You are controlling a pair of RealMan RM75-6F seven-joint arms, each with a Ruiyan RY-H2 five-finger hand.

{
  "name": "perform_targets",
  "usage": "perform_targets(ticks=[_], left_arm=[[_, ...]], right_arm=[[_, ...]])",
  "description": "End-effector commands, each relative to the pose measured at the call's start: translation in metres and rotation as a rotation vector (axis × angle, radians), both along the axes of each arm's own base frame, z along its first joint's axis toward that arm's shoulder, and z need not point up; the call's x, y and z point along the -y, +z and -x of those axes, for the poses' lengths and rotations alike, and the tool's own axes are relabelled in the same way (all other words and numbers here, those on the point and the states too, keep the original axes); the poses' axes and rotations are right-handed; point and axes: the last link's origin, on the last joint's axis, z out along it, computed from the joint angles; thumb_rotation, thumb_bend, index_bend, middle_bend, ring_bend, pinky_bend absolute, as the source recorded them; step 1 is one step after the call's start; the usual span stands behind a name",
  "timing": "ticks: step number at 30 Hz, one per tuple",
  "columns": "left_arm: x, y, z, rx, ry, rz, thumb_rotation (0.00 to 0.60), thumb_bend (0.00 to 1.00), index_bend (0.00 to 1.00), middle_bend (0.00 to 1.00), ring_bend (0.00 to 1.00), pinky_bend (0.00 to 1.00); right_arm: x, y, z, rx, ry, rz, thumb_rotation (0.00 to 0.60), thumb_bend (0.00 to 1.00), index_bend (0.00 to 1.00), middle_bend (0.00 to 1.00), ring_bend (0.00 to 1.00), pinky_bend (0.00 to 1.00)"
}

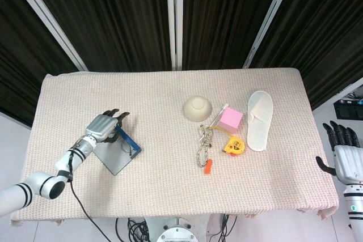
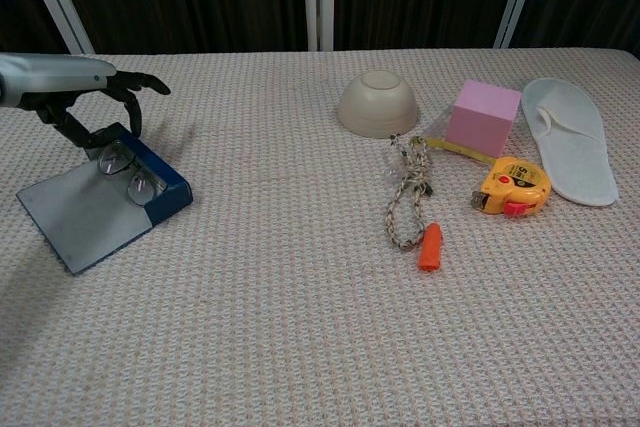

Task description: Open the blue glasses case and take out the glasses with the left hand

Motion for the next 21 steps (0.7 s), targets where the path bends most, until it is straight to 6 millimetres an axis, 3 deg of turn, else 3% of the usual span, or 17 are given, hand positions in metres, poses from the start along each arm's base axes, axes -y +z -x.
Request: perform_targets(ticks=[1,21], left_arm=[[0.005,0.005,0.005,-0.027,0.024,0.015,0.600,0.55,0.02,0.34,0.00,0.13],[0.042,0.041,0.006,-0.172,0.188,0.101,0.600,0.54,0.03,0.44,0.03,0.14]], right_arm=[[0.000,0.000,-0.001,-0.001,0.002,0.002,0.600,0.22,0.00,0.00,0.00,0.00],[0.001,-0.004,-0.008,-0.009,0.024,-0.008,0.600,0.23,0.00,0.00,0.00,0.00]])
